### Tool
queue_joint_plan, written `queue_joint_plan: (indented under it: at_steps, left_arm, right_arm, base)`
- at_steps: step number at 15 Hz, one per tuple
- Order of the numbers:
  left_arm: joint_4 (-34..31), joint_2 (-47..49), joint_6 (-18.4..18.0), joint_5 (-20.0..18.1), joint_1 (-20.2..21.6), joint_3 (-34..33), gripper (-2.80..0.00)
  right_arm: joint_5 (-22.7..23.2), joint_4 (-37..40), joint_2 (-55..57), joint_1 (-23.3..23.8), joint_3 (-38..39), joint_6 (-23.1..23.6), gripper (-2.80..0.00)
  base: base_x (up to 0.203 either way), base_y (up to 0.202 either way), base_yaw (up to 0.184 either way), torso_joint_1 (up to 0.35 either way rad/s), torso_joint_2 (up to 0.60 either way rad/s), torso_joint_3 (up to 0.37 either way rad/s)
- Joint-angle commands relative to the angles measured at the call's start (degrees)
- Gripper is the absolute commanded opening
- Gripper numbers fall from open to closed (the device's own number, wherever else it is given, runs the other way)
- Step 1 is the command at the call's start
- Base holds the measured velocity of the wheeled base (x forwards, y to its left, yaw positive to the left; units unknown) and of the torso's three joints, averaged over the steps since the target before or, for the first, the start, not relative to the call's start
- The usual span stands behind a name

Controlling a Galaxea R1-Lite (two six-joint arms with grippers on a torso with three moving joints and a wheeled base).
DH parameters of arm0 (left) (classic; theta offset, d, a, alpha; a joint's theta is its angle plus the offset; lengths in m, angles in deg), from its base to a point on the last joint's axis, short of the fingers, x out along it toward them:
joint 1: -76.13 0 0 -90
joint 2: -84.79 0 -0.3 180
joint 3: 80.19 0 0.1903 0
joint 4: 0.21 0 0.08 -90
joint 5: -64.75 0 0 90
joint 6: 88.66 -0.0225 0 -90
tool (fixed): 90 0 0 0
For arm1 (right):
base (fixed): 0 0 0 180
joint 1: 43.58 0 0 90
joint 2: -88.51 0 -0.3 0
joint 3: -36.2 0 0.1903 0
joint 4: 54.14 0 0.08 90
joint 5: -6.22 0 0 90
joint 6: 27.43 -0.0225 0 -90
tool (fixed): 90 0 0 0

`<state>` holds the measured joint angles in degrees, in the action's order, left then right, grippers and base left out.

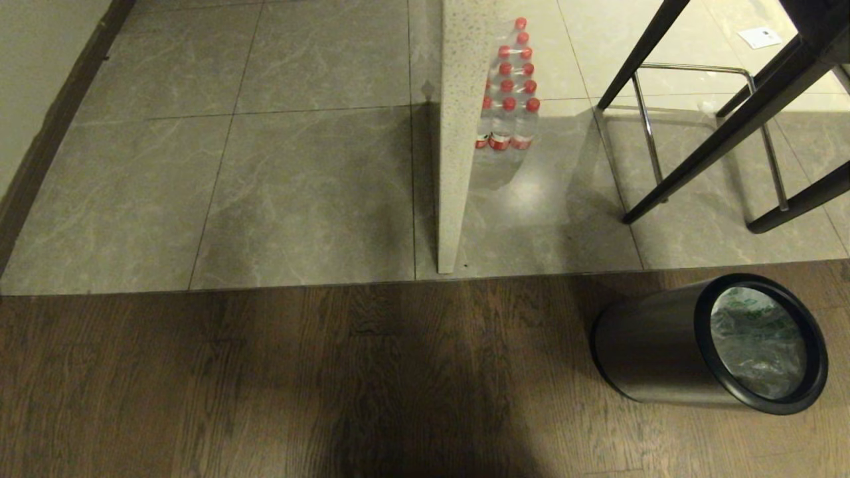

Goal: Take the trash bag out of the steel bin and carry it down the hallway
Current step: Place the outer trash can on the ground

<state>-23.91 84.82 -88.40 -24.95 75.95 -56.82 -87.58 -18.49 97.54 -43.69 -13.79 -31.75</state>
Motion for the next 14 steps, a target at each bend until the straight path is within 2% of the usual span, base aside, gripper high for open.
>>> queue_joint_plan:
  at_steps: [1, 3, 5, 8, 9, 11, 14]
  left_arm:
    - [-0.02, -0.11, 0.09, 0.05, 0.01, -0.02, -2.8]
    - [-0.02, -0.11, 0.1, 0.05, 0.01, -0.09, -2.8]
    - [-0.02, -0.11, 0.03, 0.05, 0.01, -0.09, -2.8]
    - [-0.02, -0.11, 0.1, 0.05, 0.01, -0.09, -2.8]
    - [-0.02, -0.11, 0.07, 0.05, 0.01, 0.0, -2.8]
    - [-0.02, -0.11, 0.1, 0.05, 0.01, -0.09, -2.8]
    - [-0.02, -0.11, 0.1, 0.05, 0.01, -0.09, -2.8]
  right_arm:
    - [-1.86, 6.49, 15.09, 0.1, -14.49, -1.92, -2.8]
    - [-5.37, 16.36, 32.41, 0.57, -31.54, -5.08, -2.8]
    - [-8.67, 26.55, 47.22, 1.51, -43.02, -7.88, -2.8]
    - [-12.14, 38.52, 61.74, 4.3, -47.56, -12.79, -2.8]
    - [-12.46, 40.12, 64.66, 5.25, -46.74, -14.63, 0.0]
    - [-12.3, 38.48, 67.62, 5.88, -41.96, -16.32, 0.0]
    - [-10.94, 28.42, 67.92, 4.61, -31.51, -16.35, 0.0]
  base:
    - [0.0, 0.0, 0.0, 0.0, 0.0, 0.0]
    - [0.0, 0.0, 0.0, 0.0, 0.0, 0.0]
    - [0.0, 0.0, 0.0, 0.0, 0.0, 0.0]
    - [0.0, 0.0, 0.0, 0.0, 0.0, 0.0]
    - [0.0, 0.0, 0.0, 0.0, 0.0, 0.0]
    - [0.0, 0.0, 0.0, 0.0, 0.0, 0.0]
    - [0.0, 0.0, 0.0, 0.0, 0.0, 0.0]
